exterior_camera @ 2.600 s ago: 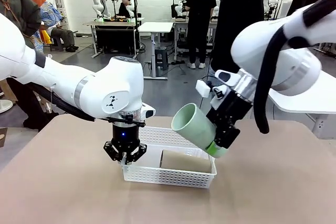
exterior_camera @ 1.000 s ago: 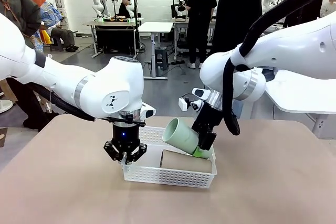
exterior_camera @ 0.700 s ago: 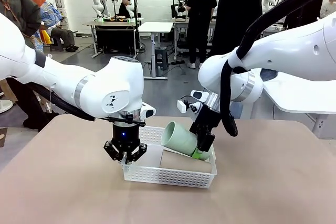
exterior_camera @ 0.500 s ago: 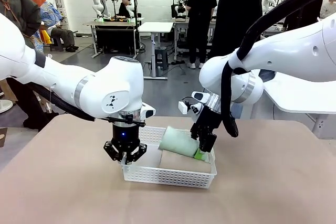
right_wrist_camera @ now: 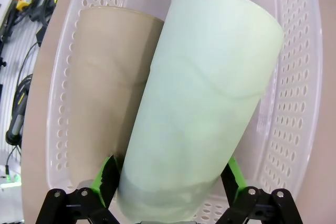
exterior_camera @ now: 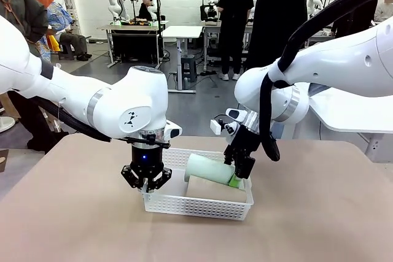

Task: Clean and organize the cups into the basket.
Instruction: Pick up the Reusable plastic cup from the right side of the table and stack it inside the Organizing basket in the center of the table.

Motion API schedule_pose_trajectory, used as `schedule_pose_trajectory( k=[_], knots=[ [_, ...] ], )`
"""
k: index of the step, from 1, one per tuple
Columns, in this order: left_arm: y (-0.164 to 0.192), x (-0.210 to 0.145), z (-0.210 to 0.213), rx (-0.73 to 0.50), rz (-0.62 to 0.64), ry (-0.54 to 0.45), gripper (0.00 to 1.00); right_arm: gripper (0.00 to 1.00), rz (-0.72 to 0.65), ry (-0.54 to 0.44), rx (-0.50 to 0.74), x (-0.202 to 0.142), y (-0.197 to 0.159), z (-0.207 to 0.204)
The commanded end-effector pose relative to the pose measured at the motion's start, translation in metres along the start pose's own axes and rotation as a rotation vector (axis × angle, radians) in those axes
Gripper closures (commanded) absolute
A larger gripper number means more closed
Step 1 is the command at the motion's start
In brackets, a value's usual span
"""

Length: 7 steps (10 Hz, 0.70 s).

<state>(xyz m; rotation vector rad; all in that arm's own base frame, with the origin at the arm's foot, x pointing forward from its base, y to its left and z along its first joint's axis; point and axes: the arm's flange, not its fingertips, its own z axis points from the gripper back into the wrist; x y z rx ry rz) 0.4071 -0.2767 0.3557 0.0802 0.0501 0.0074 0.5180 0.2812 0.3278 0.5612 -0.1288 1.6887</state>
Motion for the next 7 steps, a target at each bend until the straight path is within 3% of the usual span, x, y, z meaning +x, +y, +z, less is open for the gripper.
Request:
schedule_pose_trajectory(
  k=[1, 4, 7],
  knots=[
    [0.0, 0.0, -0.001, 0.004, -0.002, 0.001, 1.0, 0.0, 0.031, -0.037, 0.019, 0.001, 0.003, -0.008],
    [0.0, 0.0, -0.001, 0.004, -0.002, 0.001, 1.0, 0.0, 0.113, -0.069, -0.005, 0.022, 0.03, 0.007],
    [0.0, 0.0, -0.001, 0.004, -0.002, 0.001, 1.0, 0.0, 0.111, -0.076, -0.02, 0.029, 0.053, 0.021]
  ],
)
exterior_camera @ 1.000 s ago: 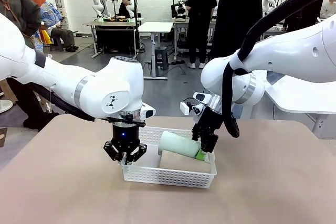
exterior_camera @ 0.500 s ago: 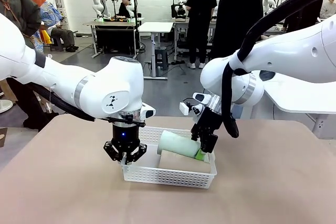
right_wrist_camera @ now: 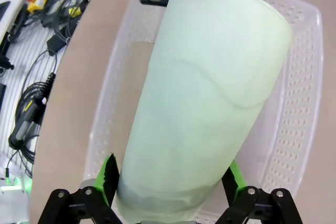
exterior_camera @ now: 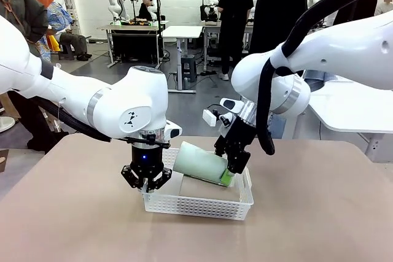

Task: Clean and organize the cups into the basket.
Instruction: Pick up the Reusable plastic cup from the right side of the table and stack it inside the Organizing basket in the center of the table.

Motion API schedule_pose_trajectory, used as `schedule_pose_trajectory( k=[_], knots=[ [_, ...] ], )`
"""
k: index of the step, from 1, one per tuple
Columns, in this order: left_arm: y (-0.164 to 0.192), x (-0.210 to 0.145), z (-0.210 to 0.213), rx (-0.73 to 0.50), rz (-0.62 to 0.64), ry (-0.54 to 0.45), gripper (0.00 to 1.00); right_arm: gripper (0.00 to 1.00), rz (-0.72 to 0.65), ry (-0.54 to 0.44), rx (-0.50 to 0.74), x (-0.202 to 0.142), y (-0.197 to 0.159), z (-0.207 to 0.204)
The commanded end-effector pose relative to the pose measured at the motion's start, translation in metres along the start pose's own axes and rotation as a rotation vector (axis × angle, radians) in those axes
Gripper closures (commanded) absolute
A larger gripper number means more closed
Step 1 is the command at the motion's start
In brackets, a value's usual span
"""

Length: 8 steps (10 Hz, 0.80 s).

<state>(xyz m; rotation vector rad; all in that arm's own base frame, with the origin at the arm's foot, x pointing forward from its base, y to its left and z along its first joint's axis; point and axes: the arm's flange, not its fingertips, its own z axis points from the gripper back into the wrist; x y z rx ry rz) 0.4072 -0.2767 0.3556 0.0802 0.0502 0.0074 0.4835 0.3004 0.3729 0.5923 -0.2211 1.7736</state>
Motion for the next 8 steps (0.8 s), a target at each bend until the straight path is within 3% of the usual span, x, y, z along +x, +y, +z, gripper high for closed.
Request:
schedule_pose_trajectory(
  k=[1, 5, 6, 7, 8],
  knots=[
    [0.0, 0.0, -0.001, 0.004, -0.002, 0.001, 1.0, 0.0, -0.006, -0.023, -0.001, -0.011, 0.018, 0.004],
    [0.0, 0.0, -0.001, 0.004, -0.002, 0.001, 1.0, 0.0, -0.063, -0.011, -0.003, -0.021, 0.006, 0.001],
    [0.0, 0.0, -0.001, 0.004, -0.002, 0.001, 1.0, 0.0, -0.071, 0.026, -0.046, -0.021, 0.003, -0.001],
    [0.0, 0.0, -0.001, 0.004, -0.002, 0.001, 1.0, 0.0, -0.071, 0.14, -0.138, -0.022, 0.003, -0.001],
    [0.0, 0.0, -0.001, 0.004, -0.002, 0.001, 1.0, 0.0, -0.062, 0.147, -0.13, -0.02, 0.004, -0.003]
  ],
)
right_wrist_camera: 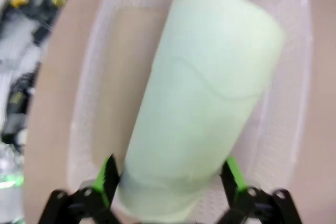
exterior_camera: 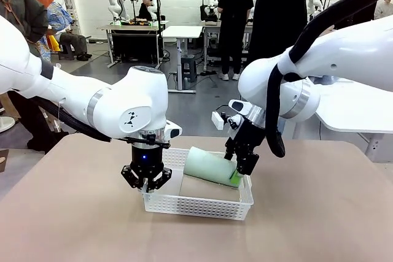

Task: Clean and organize the cups into the basket.
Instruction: Pick up the Reusable plastic cup from the right side of the table and stack it inside the Organizing basket in the center of the table.

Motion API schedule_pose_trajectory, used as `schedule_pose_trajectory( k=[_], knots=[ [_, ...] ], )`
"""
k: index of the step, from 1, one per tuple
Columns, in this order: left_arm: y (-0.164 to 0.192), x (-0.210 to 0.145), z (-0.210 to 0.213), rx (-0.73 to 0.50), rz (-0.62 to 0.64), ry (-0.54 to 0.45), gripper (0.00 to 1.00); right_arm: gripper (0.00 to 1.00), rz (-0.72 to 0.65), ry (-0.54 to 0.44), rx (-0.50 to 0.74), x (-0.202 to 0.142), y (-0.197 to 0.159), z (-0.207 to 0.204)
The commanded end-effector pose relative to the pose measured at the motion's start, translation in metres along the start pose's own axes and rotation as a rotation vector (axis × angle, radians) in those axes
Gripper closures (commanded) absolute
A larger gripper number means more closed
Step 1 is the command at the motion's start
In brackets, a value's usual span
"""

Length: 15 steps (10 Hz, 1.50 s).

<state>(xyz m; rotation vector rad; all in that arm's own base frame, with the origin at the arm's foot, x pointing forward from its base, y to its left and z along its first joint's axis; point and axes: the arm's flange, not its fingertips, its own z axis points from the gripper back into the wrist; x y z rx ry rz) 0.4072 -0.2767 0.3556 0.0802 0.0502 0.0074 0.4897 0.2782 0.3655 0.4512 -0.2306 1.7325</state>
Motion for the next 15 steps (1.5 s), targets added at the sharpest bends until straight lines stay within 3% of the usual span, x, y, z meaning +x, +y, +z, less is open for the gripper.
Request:
schedule_pose_trajectory(
  k=[1, 2, 5, 8, 11, 14, 15],
  knots=[
    [0.0, 0.0, -0.001, 0.004, -0.002, 0.001, 1.0, 0.0, 0.008, 0.086, -0.049, 0.005, 0.006, -0.007],
    [0.0, 0.0, -0.001, 0.004, -0.002, 0.001, 1.0, 0.0, 0.043, 0.146, -0.088, 0.006, 0.006, -0.008],
    [0.0, 0.0, -0.001, 0.004, -0.002, 0.001, 1.0, 0.0, 0.066, 0.184, -0.123, 0.009, 0.009, -0.008],
    [0.0, 0.0, -0.001, 0.004, -0.002, 0.001, 1.0, 0.0, 0.075, 0.096, -0.111, 0.013, 0.024, 0.005],
    [0.0, 0.0, -0.001, 0.004, -0.002, 0.001, 1.0, 0.0, 0.035, -0.034, -0.205, -0.012, 0.093, 0.078],
    [0.0, 0.0, -0.001, 0.004, -0.002, 0.001, 1.0, 0.0, -0.033, -0.124, -0.279, -0.074, 0.176, 0.129],
    [0.0, 0.0, -0.001, 0.004, -0.002, 0.001, 1.0, 0.0, -0.029, -0.23, -0.29, -0.105, 0.197, 0.139]
  ],
)
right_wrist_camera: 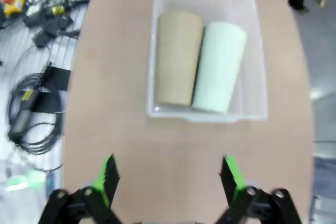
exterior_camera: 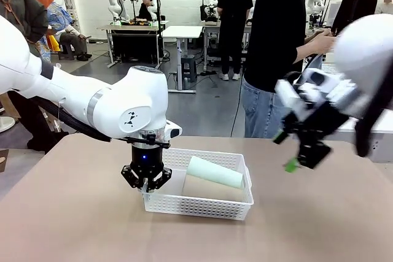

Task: Clean and organize the cups into the basket.
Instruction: Pick up the Reusable plastic cup from the right side of the table and stack it inside the Organizing basket in the center of the table.

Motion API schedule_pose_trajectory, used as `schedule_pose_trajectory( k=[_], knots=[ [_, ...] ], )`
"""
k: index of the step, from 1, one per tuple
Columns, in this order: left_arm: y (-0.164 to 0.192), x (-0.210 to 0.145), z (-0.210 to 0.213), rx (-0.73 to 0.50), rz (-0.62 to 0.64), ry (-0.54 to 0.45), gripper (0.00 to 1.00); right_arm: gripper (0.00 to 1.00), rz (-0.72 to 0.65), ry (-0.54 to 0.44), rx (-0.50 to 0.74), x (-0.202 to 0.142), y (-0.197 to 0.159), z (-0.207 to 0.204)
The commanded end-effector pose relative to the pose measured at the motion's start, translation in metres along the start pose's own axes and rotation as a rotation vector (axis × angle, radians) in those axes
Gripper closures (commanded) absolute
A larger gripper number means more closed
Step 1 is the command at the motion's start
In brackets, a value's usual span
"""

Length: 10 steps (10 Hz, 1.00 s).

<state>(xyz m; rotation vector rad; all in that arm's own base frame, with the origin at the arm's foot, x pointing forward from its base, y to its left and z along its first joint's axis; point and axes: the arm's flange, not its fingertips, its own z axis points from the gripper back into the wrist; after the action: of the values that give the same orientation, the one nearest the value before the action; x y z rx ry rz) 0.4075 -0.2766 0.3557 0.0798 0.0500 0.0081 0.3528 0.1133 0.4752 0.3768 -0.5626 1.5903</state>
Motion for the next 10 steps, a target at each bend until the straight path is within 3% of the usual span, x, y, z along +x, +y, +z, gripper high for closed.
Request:
schedule_pose_trajectory(
  k=[1, 3, 5, 6, 7, 10],
  knots=[
    [-0.001, 0.0, -0.001, 0.005, -0.002, 0.001, 1.0, 0.0, 0.021, -0.225, -0.02, -0.054, 0.022, 0.029],
    [-0.001, 0.0, -0.001, 0.005, -0.002, 0.001, 1.0, 0.0, 0.071, -0.548, -0.049, -0.113, 0.026, 0.071],
    [-0.001, 0.0, -0.001, 0.005, -0.002, 0.001, 1.0, 0.0, 0.045, -0.687, -0.128, -0.178, 0.021, 0.1],
    [-0.001, 0.0, -0.001, 0.005, -0.002, 0.001, 1.0, 0.0, 0.004, -0.714, -0.15, -0.205, 0.018, 0.101],
    [-0.001, 0.0, -0.001, 0.005, -0.002, 0.001, 1.0, 0.0, -0.034, -0.664, -0.185, -0.23, 0.013, 0.098],
    [-0.001, 0.0, -0.001, 0.005, -0.002, 0.001, 1.0, 0.0, -0.104, -0.686, -0.103, -0.283, -0.006, 0.073]
  ],
)
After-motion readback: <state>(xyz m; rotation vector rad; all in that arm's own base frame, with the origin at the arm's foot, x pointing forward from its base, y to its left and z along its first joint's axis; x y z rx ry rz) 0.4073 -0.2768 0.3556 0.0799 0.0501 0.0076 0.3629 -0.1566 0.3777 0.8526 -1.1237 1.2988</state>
